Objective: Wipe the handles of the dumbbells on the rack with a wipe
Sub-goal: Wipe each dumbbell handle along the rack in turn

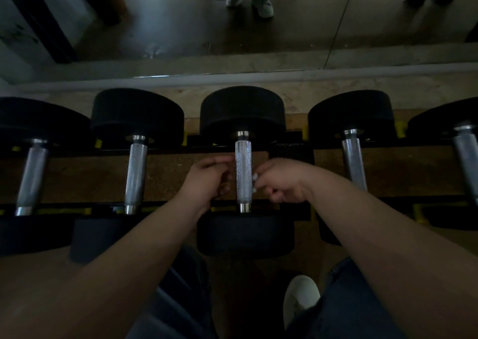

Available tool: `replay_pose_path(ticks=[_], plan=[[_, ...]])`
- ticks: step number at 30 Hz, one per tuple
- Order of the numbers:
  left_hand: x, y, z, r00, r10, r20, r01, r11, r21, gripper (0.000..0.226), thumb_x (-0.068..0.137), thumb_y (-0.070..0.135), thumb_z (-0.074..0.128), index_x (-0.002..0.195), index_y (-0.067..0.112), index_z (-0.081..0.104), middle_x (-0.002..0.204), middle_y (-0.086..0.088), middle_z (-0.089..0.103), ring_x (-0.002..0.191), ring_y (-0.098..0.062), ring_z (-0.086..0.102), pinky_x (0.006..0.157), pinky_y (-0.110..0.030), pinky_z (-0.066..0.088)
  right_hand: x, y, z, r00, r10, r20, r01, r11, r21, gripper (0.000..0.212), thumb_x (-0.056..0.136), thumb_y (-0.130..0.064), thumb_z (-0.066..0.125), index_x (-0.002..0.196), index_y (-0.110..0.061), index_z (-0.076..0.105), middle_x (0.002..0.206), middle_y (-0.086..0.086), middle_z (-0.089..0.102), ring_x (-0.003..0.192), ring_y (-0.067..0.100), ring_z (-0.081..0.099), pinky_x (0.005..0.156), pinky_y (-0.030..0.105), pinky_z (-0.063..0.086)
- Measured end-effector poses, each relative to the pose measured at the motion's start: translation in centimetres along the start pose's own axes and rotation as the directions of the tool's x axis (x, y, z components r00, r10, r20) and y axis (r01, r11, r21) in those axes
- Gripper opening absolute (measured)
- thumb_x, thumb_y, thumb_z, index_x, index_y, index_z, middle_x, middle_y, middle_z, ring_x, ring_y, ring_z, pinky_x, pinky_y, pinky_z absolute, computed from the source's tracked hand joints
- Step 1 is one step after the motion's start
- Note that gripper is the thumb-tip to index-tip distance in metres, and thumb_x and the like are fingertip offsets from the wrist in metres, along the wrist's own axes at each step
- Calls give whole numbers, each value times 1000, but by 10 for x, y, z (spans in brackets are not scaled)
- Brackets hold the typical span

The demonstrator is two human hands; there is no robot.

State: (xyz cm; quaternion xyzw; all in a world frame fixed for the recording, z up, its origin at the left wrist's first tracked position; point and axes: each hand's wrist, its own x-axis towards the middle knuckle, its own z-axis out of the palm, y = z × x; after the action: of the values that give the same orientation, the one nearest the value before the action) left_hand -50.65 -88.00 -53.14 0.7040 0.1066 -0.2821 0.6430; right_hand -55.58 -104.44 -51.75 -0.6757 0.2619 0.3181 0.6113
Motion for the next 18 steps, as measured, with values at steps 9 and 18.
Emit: replay_pose_path(ticks=[9,18], plan=[[2,0,-1,999,-45,26,45,999,-4,21,99,10,51,108,14,69,84,-1,69,73,-11,63,53,-20,47,8,-5,-1,995,-97,-32,102,967,235,26,99,2,52,108,-15,69,66,-3,58,46,3,40,38,15,27],[-3,4,2,998,-34,46,36,999,-36,21,99,6,48,105,11,67,79,-4,65,60,-11,56,44,-17,42,11,-12,-6,984,-115,-139,168,868,468,20,99,-1,55,111,-11,68,66,-4,60,45,2,39,34,14,25]])
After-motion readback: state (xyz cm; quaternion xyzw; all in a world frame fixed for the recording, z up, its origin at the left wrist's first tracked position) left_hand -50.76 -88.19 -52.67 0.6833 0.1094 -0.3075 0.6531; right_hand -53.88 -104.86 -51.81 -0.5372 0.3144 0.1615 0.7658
